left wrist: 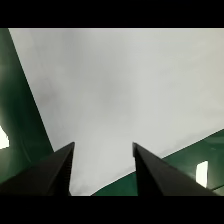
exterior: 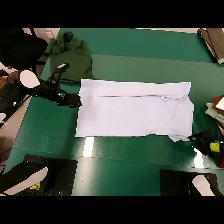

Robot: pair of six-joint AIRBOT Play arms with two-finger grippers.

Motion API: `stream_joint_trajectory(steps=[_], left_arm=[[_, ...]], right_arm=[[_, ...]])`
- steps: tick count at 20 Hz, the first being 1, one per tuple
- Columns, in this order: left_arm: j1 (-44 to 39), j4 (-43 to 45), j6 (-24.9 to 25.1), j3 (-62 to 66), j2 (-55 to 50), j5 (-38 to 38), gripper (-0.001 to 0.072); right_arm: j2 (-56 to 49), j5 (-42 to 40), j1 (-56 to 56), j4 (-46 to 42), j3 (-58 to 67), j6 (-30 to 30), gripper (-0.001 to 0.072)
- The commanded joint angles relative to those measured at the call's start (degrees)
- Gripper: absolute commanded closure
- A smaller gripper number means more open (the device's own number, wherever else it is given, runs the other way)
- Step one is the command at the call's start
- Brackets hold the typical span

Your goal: Fold the shirts.

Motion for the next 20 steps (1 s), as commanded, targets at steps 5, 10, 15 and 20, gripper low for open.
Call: stream_joint_trajectory(steps=[5,10,15,20], left_arm=[[0.0,-0.57,0.02,-0.22,0.59,0.28,0.0271],[0.0,2.16,-0.15,-0.22,0.59,-0.68,0.027],[0.0,2.89,-0.48,-0.22,0.59,-2.16,0.027],[0.0,3.23,-0.96,-2.58,0.57,-2.82,0.0287]], right_arm=[[-3.15,-8.55,0.59,5.11,1.88,0.07,0.0273],[-16.26,-8.96,8.48,8.92,9.49,-1.36,0.0273],[-21.79,-8.79,12.28,8.68,15.91,-0.74,0.0397],[-19.69,-7.08,12.26,6.78,17.64,-1.79,0.069]])
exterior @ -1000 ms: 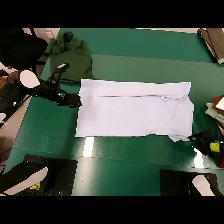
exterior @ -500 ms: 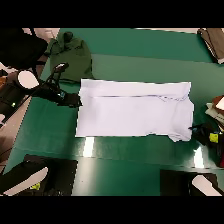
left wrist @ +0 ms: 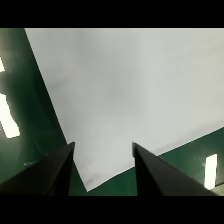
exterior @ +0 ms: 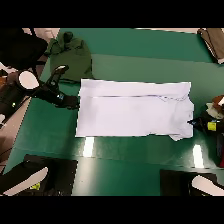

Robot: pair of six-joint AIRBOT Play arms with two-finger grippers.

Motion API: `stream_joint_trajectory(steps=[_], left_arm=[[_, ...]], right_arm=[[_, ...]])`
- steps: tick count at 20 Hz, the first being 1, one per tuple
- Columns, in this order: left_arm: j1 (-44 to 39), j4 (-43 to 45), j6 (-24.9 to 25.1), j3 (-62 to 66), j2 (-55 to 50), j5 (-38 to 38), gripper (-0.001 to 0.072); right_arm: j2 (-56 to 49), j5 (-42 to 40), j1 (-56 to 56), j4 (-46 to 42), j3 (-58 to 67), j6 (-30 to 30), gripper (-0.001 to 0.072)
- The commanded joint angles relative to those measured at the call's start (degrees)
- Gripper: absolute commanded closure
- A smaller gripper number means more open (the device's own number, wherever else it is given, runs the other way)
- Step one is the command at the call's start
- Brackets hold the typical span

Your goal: Fold the shirts.

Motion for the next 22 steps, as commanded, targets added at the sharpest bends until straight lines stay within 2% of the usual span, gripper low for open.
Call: stream_joint_trajectory(steps=[1,3,8,9,11,13,18,22], left_arm=[[0.0,0.33,-1.03,-3.63,0.02,-1.22,0.0285],[0.0,-0.55,-1.01,-9.33,0.04,-0.98,0.0208],[1.81,-7.69,-0.09,-17.44,0.04,1.92,0.0209],[5.22,-11.78,1.97,-18.05,0.02,1.81,0.021],[15.5,-21.14,10.01,-18.34,0.02,-2.6,0.0211],[19.58,-21.66,10.19,-18.71,0.04,-2.78,0.021],[19.21,-17.88,11.47,-24.59,0.0,-3.87,0.021],[19.21,-17.53,12.31,-27.28,-0.02,-0.17,0.0219]], right_arm=[[1.66,0.68,0.37,-1.27,1.14,-0.46,0.069],[2.58,0.59,0.37,-2.38,1.14,-0.39,0.069],[2.58,1.22,0.39,-2.47,1.14,-0.85,0.069],[2.58,1.53,0.39,-2.49,1.14,-0.94,0.069],[2.58,1.97,0.33,-2.47,1.14,-1.38,0.0689],[2.58,2.1,-0.04,-2.38,1.14,-1.6,0.0689],[2.58,2.64,0.42,-2.12,1.14,-1.62,0.0689],[2.58,3.06,0.35,-2.08,1.16,-2.25,0.069]])
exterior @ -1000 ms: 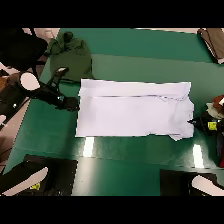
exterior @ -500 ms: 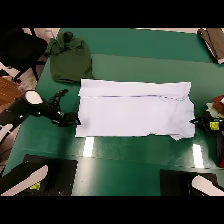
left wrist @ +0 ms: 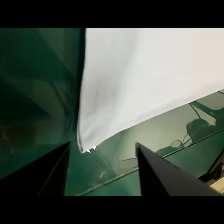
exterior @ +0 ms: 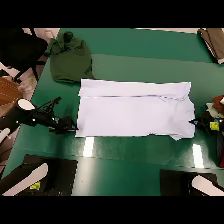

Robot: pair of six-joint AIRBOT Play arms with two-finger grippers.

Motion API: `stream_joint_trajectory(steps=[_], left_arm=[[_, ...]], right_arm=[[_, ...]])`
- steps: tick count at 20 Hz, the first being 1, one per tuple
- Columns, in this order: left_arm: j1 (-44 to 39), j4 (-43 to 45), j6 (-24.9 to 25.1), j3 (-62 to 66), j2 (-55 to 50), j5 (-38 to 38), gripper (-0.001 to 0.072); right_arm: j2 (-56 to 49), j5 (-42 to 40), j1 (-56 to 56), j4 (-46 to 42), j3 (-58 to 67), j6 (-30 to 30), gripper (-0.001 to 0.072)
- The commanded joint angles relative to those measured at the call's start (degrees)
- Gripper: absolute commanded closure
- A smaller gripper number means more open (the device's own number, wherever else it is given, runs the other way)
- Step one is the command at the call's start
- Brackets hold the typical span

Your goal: Fold the shirts.

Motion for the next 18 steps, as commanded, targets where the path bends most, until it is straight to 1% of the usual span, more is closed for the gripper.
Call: stream_joint_trajectory(steps=[1,6,8,12,15,16,17,18], left_arm=[[0.37,0.26,1.51,-1.95,-0.04,2.45,0.0219],[-0.04,0.13,1.95,-1.95,-0.04,5.2,0.0219],[-3.06,0.92,1.66,-1.95,-0.13,5.99,0.022],[-11.08,0.63,-1.38,-1.95,-0.15,10.01,0.0219],[-13.33,1.14,-3.56,-1.95,-0.15,13.22,0.0223],[-13.31,1.14,-3.89,-1.92,-0.15,13.42,0.0362],[-13.31,1.14,-4.11,-1.92,-0.15,13.46,0.0568],[-13.29,1.11,-5.11,-1.86,-0.13,13.27,0.068]], right_arm=[[0.04,0.46,0.04,0.15,0.04,-0.48,0.069],[0.07,0.83,0.07,0.2,0.04,-0.48,0.0689],[0.04,0.79,0.07,0.28,0.04,-0.46,0.069],[0.07,0.9,0.07,0.28,0.04,-0.46,0.069],[0.07,1.14,0.07,0.28,0.07,-0.48,0.0689],[0.07,1.22,0.07,0.28,0.07,-0.52,0.0689],[0.11,1.36,0.07,0.28,0.09,-0.59,0.0689],[0.26,1.68,0.07,0.31,0.09,-0.63,0.0689]])
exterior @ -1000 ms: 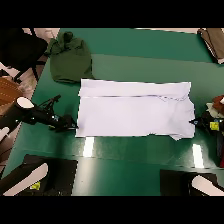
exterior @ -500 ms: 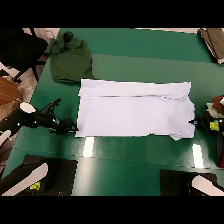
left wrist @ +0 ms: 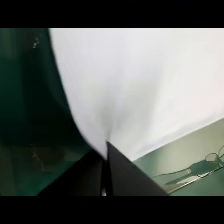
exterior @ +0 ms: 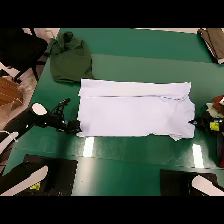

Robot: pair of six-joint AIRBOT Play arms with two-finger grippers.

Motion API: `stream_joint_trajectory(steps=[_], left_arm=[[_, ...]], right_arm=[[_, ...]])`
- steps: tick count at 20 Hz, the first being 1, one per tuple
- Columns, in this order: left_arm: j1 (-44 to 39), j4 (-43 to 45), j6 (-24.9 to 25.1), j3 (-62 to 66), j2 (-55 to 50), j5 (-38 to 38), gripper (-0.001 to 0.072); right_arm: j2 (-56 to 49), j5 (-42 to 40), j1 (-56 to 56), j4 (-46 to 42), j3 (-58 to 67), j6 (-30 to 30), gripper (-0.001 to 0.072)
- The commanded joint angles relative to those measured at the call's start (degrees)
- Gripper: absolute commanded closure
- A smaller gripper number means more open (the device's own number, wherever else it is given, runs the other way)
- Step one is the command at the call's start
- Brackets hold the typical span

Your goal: Fold the shirts.

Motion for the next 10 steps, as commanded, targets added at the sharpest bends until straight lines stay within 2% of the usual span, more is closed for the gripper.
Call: stream_joint_trajectory(steps=[1,5,8,10], left_arm=[[-1.03,-0.68,-2.67,0.63,0.11,0.17,0.0681],[-1.03,-1.57,-3.72,6.82,0.28,-4.87,0.0683],[-1.03,-2.27,-4.17,14.43,0.61,-13.99,0.0683],[-1.03,-1.73,-6.29,16.39,5.95,-16.22,0.0683]], right_arm=[[0.74,0.72,0.07,0.02,0.04,-0.22,0.069],[8.13,1.73,-0.42,0.04,0.15,-0.52,0.069],[16.72,3.67,-0.42,0.0,0.15,0.72,0.069],[22.36,3.93,-0.42,-0.09,0.13,2.43,0.0689]])
